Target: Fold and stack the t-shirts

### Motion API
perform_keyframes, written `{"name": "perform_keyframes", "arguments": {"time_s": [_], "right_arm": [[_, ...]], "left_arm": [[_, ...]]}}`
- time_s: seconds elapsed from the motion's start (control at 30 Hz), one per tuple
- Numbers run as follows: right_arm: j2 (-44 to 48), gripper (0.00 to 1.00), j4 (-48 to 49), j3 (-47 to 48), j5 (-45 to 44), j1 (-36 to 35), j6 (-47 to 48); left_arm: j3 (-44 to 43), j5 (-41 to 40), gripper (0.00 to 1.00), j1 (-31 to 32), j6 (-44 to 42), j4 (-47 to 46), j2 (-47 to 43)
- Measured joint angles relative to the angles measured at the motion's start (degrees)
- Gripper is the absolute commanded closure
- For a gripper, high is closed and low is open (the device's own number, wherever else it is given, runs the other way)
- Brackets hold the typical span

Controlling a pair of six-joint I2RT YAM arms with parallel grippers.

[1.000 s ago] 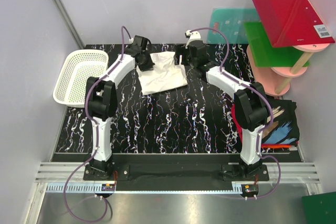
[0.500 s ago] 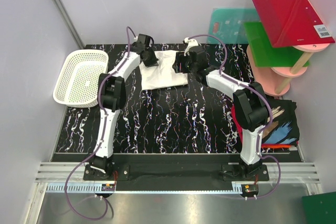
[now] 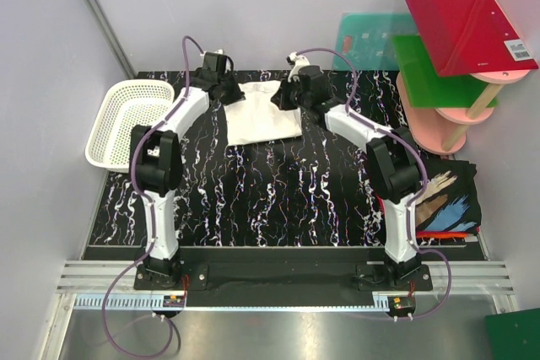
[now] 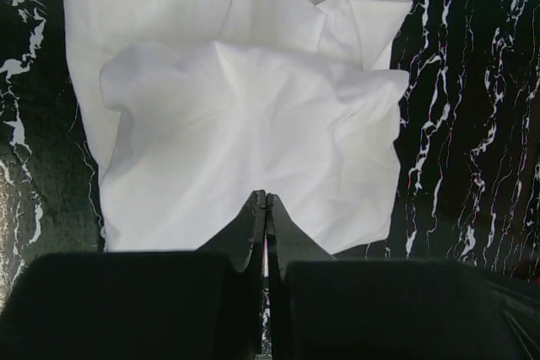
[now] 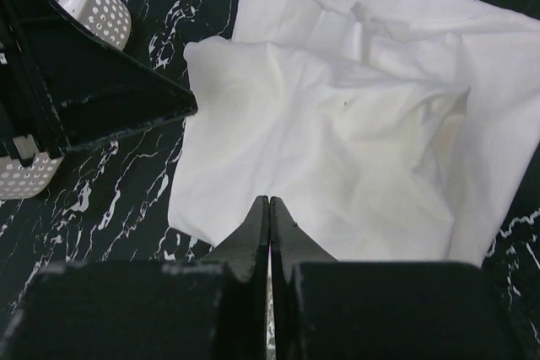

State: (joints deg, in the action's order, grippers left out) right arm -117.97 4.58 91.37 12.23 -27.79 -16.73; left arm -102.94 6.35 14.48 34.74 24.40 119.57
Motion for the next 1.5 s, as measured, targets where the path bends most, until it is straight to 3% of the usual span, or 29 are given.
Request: {"name": "perform_keyframes", "arguments": {"time_s": [0.23,0.37,0.47,0.57,0.77,1.07,1.1,1.17,1.2,1.27,1.3,1.4,1.5], "right_arm": [[-17.55,1.00,-6.78,21.70,-0.90,0.17,-1.11],[-32.59,1.00,-20.09,44.74,-4.79,1.51,-3.69],[-38.56,1.00,-27.10,53.46,-8.39,3.50,-5.79],[-39.06,1.00,-32.20,53.81,-13.70,5.79,-7.08],[-38.53,1.00,-33.46,51.56,-17.62,9.05,-7.28],[-27.21,1.00,-29.46,31.89,-12.83,8.57,-7.13],[-24.98,1.00,-27.87,27.80,-12.15,8.50,-7.15],[-20.52,1.00,-24.65,19.80,-11.61,8.41,-7.30],[-18.56,1.00,-23.63,16.46,-11.50,8.39,-7.28],[-15.54,1.00,-22.36,11.52,-11.52,8.37,-6.99],[-14.45,1.00,-21.97,9.84,-11.65,8.37,-6.84],[-11.47,1.00,-21.64,5.57,-12.48,8.33,-6.01],[-8.79,1.00,-21.55,2.99,-13.31,8.31,-5.35]], "left_arm": [[-10.58,-0.13,1.00,-0.11,0.46,2.10,12.11],[-15.87,-0.63,1.00,-0.42,1.29,5.55,18.47],[-16.79,-0.74,1.00,-1.14,2.01,7.13,19.50],[-17.97,-0.79,1.00,-2.32,2.36,8.92,19.50],[-17.86,0.42,1.00,-4.76,2.38,11.41,19.61],[-5.20,3.72,0.98,-3.61,2.12,7.04,14.62],[-3.15,3.93,0.81,-3.10,1.97,6.10,13.49],[2.25,4.44,0.64,-2.05,1.38,3.17,10.47],[4.59,4.92,0.40,-1.68,1.18,2.27,9.09],[10.73,6.60,0.24,-1.03,1.66,-1.01,5.01],[13.00,7.13,0.10,-0.63,1.22,-1.77,2.80],[18.73,7.72,0.03,0.02,0.31,-2.38,-3.39],[23.19,7.65,0.01,-0.17,-0.46,-2.29,-10.25]]}}
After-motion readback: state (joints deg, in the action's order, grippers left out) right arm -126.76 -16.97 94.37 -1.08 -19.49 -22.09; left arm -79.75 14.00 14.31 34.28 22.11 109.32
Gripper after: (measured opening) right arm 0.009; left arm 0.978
